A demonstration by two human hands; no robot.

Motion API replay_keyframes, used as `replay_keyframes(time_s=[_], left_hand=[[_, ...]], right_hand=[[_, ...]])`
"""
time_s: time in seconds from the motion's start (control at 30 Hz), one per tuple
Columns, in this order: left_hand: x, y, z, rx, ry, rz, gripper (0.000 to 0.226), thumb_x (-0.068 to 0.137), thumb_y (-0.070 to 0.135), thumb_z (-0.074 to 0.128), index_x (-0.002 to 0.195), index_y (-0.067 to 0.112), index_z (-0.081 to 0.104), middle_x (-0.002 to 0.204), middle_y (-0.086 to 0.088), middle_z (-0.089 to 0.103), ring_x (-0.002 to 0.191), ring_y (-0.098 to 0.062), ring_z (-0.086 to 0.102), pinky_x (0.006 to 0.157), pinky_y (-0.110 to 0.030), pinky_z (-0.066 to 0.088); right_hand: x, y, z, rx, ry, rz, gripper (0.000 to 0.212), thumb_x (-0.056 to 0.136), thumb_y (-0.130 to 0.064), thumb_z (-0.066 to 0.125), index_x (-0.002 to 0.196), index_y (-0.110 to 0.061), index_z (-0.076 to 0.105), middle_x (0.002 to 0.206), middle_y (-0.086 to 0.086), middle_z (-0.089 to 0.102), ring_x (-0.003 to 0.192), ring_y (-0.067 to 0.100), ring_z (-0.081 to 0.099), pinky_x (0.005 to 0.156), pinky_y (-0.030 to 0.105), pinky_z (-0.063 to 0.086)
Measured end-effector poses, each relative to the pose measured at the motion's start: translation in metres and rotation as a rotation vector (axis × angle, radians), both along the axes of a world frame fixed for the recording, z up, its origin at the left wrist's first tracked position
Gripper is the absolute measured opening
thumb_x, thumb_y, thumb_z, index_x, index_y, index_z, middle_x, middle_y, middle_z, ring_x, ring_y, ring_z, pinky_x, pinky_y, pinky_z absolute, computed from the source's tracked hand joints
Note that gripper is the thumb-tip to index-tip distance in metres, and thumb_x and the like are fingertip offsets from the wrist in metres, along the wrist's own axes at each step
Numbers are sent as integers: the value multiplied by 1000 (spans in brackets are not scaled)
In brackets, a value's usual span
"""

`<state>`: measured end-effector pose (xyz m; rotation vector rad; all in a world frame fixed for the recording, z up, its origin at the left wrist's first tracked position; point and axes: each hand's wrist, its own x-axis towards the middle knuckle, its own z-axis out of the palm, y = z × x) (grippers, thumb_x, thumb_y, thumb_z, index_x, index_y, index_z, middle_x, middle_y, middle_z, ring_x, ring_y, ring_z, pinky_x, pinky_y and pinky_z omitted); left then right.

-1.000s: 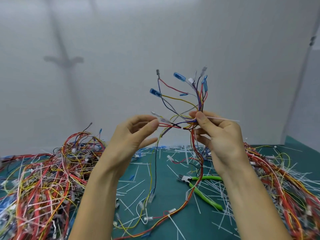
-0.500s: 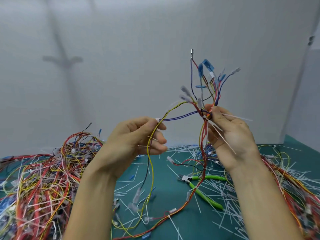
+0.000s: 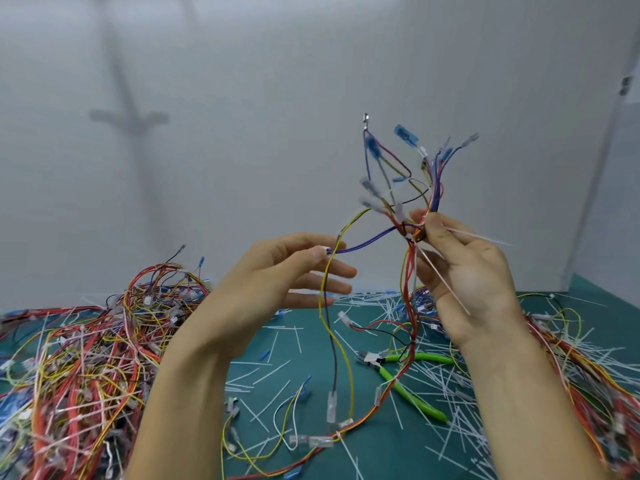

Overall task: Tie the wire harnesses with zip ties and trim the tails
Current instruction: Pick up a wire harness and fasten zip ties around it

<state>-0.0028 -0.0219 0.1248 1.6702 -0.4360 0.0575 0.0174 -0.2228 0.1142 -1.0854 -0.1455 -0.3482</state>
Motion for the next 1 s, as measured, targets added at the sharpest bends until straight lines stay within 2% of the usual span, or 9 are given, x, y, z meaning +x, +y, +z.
replay_keyframes(time_s=[0.1, 0.13, 0.2, 0.3, 0.37, 0.5, 0.6, 0.8, 1.0], left_hand=[[5, -4, -4, 319, -196, 251, 31, 103, 35, 42, 111, 25, 71, 113, 14, 70, 109, 1, 61, 96, -20, 48], [4, -5, -3, 438, -295, 337, 31, 102, 38, 42, 110, 28, 70, 113, 16, 66, 109, 4, 57, 95, -15, 42], [1, -5, -1, 518, -390, 359, 29, 100, 39, 45, 103, 29, 72, 105, 17, 66, 100, 6, 56, 87, -10, 39], [2, -4, -1, 465, -309, 162, 21, 97, 26, 59, 88, 17, 76, 88, 7, 75, 89, -5, 68, 87, -25, 50], [5, -6, -4, 326, -274, 136, 16, 93, 14, 64, 85, 8, 75, 84, -2, 76, 84, -15, 72, 86, -31, 55], [6, -18, -6, -187, -138, 167, 10, 80, 12, 73, 79, 3, 74, 77, -10, 75, 71, -22, 74, 67, -22, 57], [4, -23, -3, -381, -83, 176, 13, 66, 22, 76, 72, 10, 77, 77, -9, 75, 70, -28, 74, 65, -22, 58], [1, -21, -1, -343, -107, 167, 15, 70, 31, 73, 78, 20, 79, 83, -8, 77, 70, -27, 75, 64, -24, 57], [1, -14, -1, -211, -59, 137, 24, 78, 34, 66, 87, 17, 80, 86, -8, 77, 77, -22, 75, 65, -22, 58]], right_hand=[[-2, 5, 0, -39, -45, -44, 14, 87, -24, 68, 79, -22, 80, 84, -5, 77, 53, 1, 59, 49, 13, 47], [-2, 7, 1, -52, -62, -57, 12, 84, -24, 70, 79, -22, 80, 85, -4, 77, 54, 2, 59, 50, 14, 48], [-4, 11, 1, -58, -80, -71, 11, 77, -27, 74, 82, -19, 79, 86, -3, 77, 55, 5, 59, 50, 15, 49], [-5, 16, 1, -46, -55, -49, 19, 69, -31, 77, 81, -17, 80, 80, 0, 76, 59, 7, 62, 49, 17, 49], [-7, 18, 1, -40, -38, 9, 20, 69, -31, 77, 82, -16, 81, 83, 4, 77, 66, 10, 66, 51, 18, 50], [-9, 21, 2, 34, -41, 144, 14, 71, -27, 73, 78, -15, 78, 83, 4, 77, 69, 10, 71, 54, 17, 53], [-8, 20, 2, 112, -32, 187, 16, 73, -23, 70, 84, -14, 75, 83, 3, 77, 69, 9, 72, 53, 17, 54], [-5, 17, 1, 172, 0, 153, 25, 71, -24, 71, 93, -12, 73, 82, 2, 76, 67, 8, 71, 53, 17, 54], [-3, 14, 0, 170, 1, 120, 27, 71, -25, 72, 94, -11, 74, 85, 4, 77, 70, 10, 72, 55, 19, 54]])
